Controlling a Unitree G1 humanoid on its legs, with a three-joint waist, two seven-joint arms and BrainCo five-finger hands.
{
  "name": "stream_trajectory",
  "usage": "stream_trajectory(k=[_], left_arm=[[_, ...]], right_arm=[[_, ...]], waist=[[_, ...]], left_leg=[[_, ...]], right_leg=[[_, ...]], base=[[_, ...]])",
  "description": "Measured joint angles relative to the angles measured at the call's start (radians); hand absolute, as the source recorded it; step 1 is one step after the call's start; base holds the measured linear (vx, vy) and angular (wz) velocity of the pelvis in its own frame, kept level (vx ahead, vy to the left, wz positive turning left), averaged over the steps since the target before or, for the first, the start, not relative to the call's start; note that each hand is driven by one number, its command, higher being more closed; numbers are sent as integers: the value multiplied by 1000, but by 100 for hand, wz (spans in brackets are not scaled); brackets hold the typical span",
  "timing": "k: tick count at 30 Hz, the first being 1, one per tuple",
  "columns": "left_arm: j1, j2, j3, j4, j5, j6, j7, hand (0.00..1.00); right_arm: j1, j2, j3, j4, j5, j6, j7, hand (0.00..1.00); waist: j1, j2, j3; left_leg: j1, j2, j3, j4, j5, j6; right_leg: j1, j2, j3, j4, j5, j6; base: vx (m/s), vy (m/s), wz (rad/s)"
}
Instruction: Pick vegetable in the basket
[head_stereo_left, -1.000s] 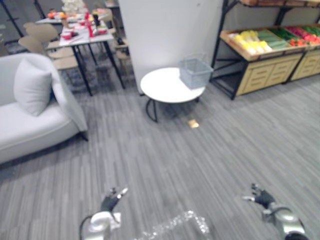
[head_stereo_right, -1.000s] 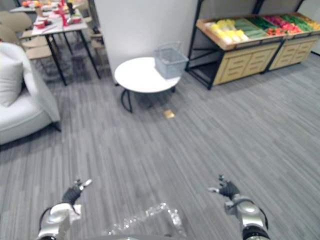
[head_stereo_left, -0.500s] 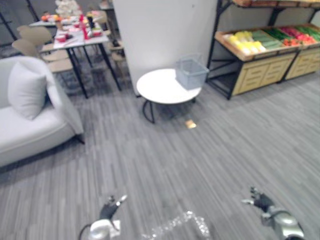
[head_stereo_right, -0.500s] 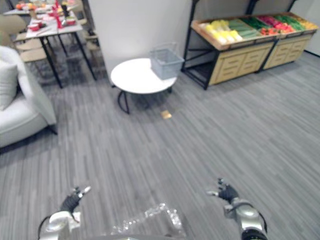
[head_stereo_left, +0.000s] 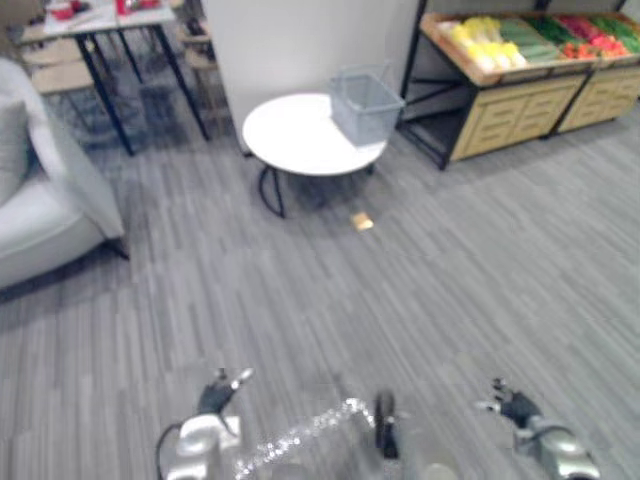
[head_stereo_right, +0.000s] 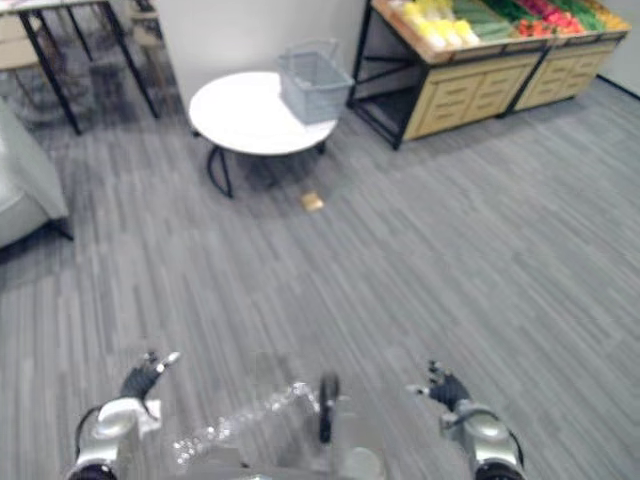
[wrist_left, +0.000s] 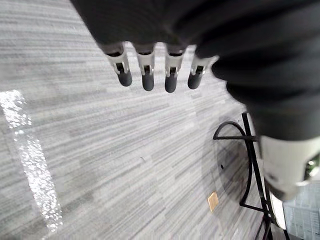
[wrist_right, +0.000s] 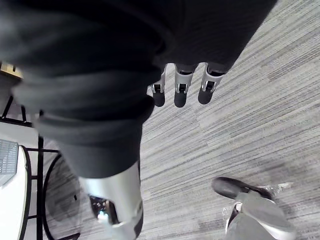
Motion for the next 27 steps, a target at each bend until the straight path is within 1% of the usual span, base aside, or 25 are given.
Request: stream_trajectory(k=[1, 2, 3, 4, 5, 6, 7, 8, 9, 10, 11, 13, 14, 15, 17, 18, 19, 20, 21, 22, 23, 24, 25, 26, 27], left_arm=[[1, -9, 0, 0, 1, 0, 0, 0], [23, -33, 1, 0, 4, 0, 1, 0], [40, -43, 1, -2, 3, -2, 0, 0], [69, -58, 3, 0, -5, -10, -4, 0], [82, -83, 18, 11, -12, -18, -11, 0], [93, -97, 30, 19, -12, -22, -12, 0], [109, -108, 37, 18, -11, -41, -12, 0], [107, -128, 37, 18, -9, -45, -19, 0], [112, -128, 34, 18, -7, -44, -25, 0], [122, -124, 32, 15, -2, -45, -35, 0], [133, -123, 29, 8, -2, -45, -40, 0], [141, -124, 19, 1, -2, -45, -40, 0], [148, -125, 10, -5, -2, -46, -38, 0], [159, -131, 6, -12, -4, -46, -33, 0], [174, -133, 0, -23, -9, -45, -18, 0], [174, -133, 2, -23, -12, -43, 0, 0], [178, -130, 1, -23, -12, -43, 5, 0], [188, -129, 0, -19, -12, -42, 10, 0], [193, -114, -3, 5, -10, -41, 8, 0], [183, -101, -6, 23, -10, -39, 8, 0], [162, -86, -32, 35, -8, -38, 3, 0], [151, -85, -48, 38, -7, -38, -1, 0], [151, -87, -49, 37, -7, -38, -2, 0], [149, -88, -51, 34, -7, -38, -4, 0], [147, -87, -51, 31, -7, -38, -5, 0]], right_arm=[[4, 1, -18, 0, 0, 0, -2, 0], [26, 0, -44, -7, 0, -4, -7, 0], [37, 0, -55, -14, -2, -7, -8, 0], [42, -4, -64, -17, -6, -24, -7, 0], [31, -9, -63, -29, -10, -38, -9, 0], [29, -7, -60, -36, -10, -43, -8, 0], [40, -5, -46, -35, -24, -46, -3, 0], [40, -5, -42, -31, -48, -45, -6, 0], [39, 2, -36, -31, -48, -46, -7, 0], [40, 8, -10, -30, -50, -52, -4, 0], [36, 11, -9, -34, -53, -70, 1, 0], [8, 2, -10, -34, -69, -86, 0, 0], [-13, -10, -12, -34, -69, -97, 1, 0], [-25, -25, -17, -36, -68, -101, 2, 0], [-37, -35, -16, -44, -68, -101, 2, 0], [-38, -43, -13, -46, -68, -101, 0, 0], [-38, -42, -11, -45, -68, -101, -2, 0], [-44, -44, 10, -44, -68, -102, -8, 0], [-59, -27, 27, -30, -72, -108, -26, 0], [-57, -12, 27, -23, -81, -109, -35, 0], [-60, -8, 29, 0, -115, -118, -52, 0], [-73, -14, 29, 0, -138, -125, -83, 0], [-86, -16, 30, -4, -150, -134, -101, 0], [-105, -24, 52, -45, -167, -155, -147, 0], [-109, -30, 70, -83, -167, -162, -161, 0]], waist=[[0, 11, 7], [-13, 32, -3], [-20, 43, -19], [-20, 61, -25], [-18, 104, -28], [-18, 126, -29], [-17, 110, -14], [-9, 114, 4], [-2, 112, 5], [14, 79, 12], [29, 54, 14], [39, 43, 12], [37, 46, 10], [41, 66, 7], [55, 89, 5], [75, 85, -6], [77, 71, -20], [72, 56, -39], [70, 55, -51], [58, 24, -61], [37, -9, -61], [36, -15, -61], [36, -10, -60], [35, 12, -54], [34, 25, -54]], left_leg=[[22, 12, -5, -6, -17, 1], [89, 40, -7, -80, -27, 16], [118, 41, -12, -96, -28, 35], [77, 43, -47, 48, 10, 17], [-9, 41, -50, 318, 138, -4], [-43, 71, -46, 389, 214, 18], [-114, 111, -38, 548, 390, 8], [-195, 132, -37, 717, 358, 34], [-231, 132, -26, 775, 320, 48], [-286, 101, 13, 791, 266, 48], [-332, 65, 63, 695, 221, 51], [-372, 14, 139, 439, 206, 51], [-375, -25, 209, 163, 248, 44], [-374, -58, 254, -74, 314, 46], [-383, -80, 256, -212, 361, 55], [-395, -109, 254, -222, 364, 81], [-404, -125, 271, -199, 371, 119], [-402, -142, 314, -111, 388, 242], [-387, -144, 319, -56, 411, 320], [-381, -166, 309, -42, 376, 328], [-347, -201, 265, -46, 341, 315], [-306, -217, 244, -52, 314, 298], [-278, -218, 235, -55, 301, 292], [-212, -212, 196, -71, 269, 276], [-181, -207, 175, -85, 258, 268]], right_leg=[[-7, 7, -10, 47, 20, -9], [-40, 20, -35, 183, 10, -24], [-45, 30, -55, 199, -8, -51], [-46, 56, -62, 213, -41, -104], [-31, 101, -65, 194, -57, -128], [-3, 126, -74, 179, -57, -142], [43, 142, -70, 189, -104, -197], [125, 172, -65, 160, -131, -216], [170, 179, -61, 136, -143, -224], [255, 179, -49, 95, -158, -217], [328, 177, -40, 50, -166, -218], [387, 174, -23, 16, -181, -233], [430, 175, -20, -10, -192, -234], [475, 196, -4, -38, -196, -228], [536, 223, 30, -61, -228, -215], [576, 225, 46, -35, -298, -217], [575, 213, 40, -1, -338, -211], [533, 199, 26, 163, -404, -158], [435, 175, -45, 433, -391, -124], [378, 128, -90, 565, -348, -122], [296, 57, -115, 769, -290, -117], [228, 24, -103, 827, -338, -133], [206, 19, -99, 813, -364, -129], [175, 25, -90, 721, -393, -128], [159, 37, -83, 656, -393, -127]], base=[[501, -434, 41], [465, -364, 24], [508, -325, 15], [565, -305, -24], [574, -297, -33], [657, -273, -18], [648, -260, 5], [640, -241, 2], [546, -226, -18], [532, -221, -20], [633, -258, -28], [512, -181, -25], [532, -108, -20], [551, -80, -23], [567, 11, -49], [730, 76, -56], [771, 81, -57], [672, 82, -44], [513, 50, -26], [644, 57, 30], [740, 47, 64], [737, 48, 58], [555, 28, 42], [428, 11, 38], [511, -1, 71]])
